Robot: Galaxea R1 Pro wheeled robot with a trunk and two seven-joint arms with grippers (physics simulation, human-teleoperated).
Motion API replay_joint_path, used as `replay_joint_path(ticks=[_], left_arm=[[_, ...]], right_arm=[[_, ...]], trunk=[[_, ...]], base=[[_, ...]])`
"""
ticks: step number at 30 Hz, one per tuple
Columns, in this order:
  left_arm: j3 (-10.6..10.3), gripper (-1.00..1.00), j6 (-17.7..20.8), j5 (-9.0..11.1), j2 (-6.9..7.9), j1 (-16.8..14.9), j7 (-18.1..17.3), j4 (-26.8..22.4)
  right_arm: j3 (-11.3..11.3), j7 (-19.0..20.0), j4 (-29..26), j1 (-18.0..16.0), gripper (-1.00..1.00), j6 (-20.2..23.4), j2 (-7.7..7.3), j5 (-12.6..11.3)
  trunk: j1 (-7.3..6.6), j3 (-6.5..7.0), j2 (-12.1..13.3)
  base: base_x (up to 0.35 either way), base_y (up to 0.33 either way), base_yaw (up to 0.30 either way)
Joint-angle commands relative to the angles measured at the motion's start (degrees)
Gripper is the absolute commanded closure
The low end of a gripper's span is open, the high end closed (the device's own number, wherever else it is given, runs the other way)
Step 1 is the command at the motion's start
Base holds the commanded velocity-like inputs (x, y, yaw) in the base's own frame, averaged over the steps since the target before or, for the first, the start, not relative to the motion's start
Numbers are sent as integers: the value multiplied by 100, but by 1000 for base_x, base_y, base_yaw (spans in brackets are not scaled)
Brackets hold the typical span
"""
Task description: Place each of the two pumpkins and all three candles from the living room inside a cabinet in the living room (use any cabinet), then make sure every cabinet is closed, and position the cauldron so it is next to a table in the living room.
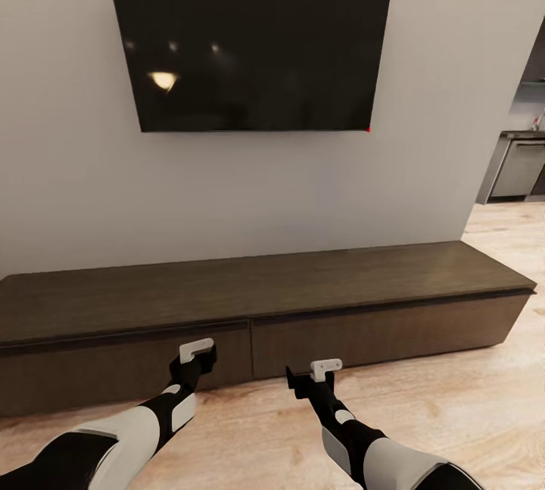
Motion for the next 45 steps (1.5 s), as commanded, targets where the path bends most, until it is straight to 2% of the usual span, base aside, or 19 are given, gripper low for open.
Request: replay_joint_path(ticks=[1, 11, 13, 19, 21, 25, 29, 33, 36, 37, 38, 39, 41, 42, 45], left_arm=[[-50, -100, -35, 22, -3, -9, 24, 21], [-47, -100, -39, 16, -12, -10, 2, 21], [-49, -100, -39, 14, -18, -9, -3, 21], [-50, -100, -36, 13, -32, -9, -22, -94], [-48, -100, -31, 13, -36, -9, -25, -203], [-50, -100, -10, 13, -40, -9, -28, -371], [-48, -100, 194, 13, -40, -10, -28, -475], [-40, -100, 710, 13, -51, -9, -28, -1081], [-42, -100, 1454, 17, -83, -9, -28, -1922], [-42, -100, 1558, 18, -85, -9, -28, -2057], [-43, -100, 1960, 55, -88, -6, -28, -2665], [-45, -100, 2067, 84, -87, -5, -28, -2836], [-54, -100, 2649, 355, -84, 63, -28, -3640], [-56, -100, 2798, 432, -82, 100, -28, -3829], [-61, -100, 3679, 815, -58, 398, -28, -5017]], right_arm=[[37, 15, 9, -5, -100, -23, 1, -60], [17, -86, -2, -5, -100, 31, 1, -71], [14, -335, -13, -5, -100, 41, 1, -71], [7, -659, -32, -5, -100, 59, 1, -82], [6, -686, -33, -5, -100, 62, 1, -126], [5, -722, -35, -5, -100, 68, 1, -378], [4, -726, -35, -5, -100, 165, 1, -645], [4, -724, -35, -7, -100, 528, 1, -894], [-1, -730, -35, -14, -100, 1150, 1, -1088], [-4, -732, -35, -15, -100, 1233, 1, -1133], [-9, -737, -35, -26, -100, 1496, 1, -1408], [-10, -738, -35, -29, -100, 1542, 1, -1502], [-7, -740, -35, -42, -100, 1705, 1, -2008], [-6, -740, -35, -45, -100, 1753, 1, -2124], [-5, -737, -35, -64, -100, 2230, 1, -2718]], trunk=[[-1, -6, -3], [-1, -5, -3], [-1, -5, -3], [-1, -5, -3], [-1, -5, -3], [-1, -5, -3], [-1, -5, -3], [-1, -5, -3], [-1, -5, -3], [-1, -5, -3], [-1, -5, -3], [-1, -5, -3], [-1, -5, -3], [-1, -5, -3], [-1, -5, -3]], base=[[0, 0, -11], [0, 0, -2], [0, 0, 0], [0, 0, 0], [0, 0, 0], [0, 0, 0], [0, 0, 0], [0, 0, 0], [0, 0, 0], [0, 0, 0], [0, 0, 0], [0, 0, 0], [0, 0, 0], [0, 0, 0], [0, 0, 0]])
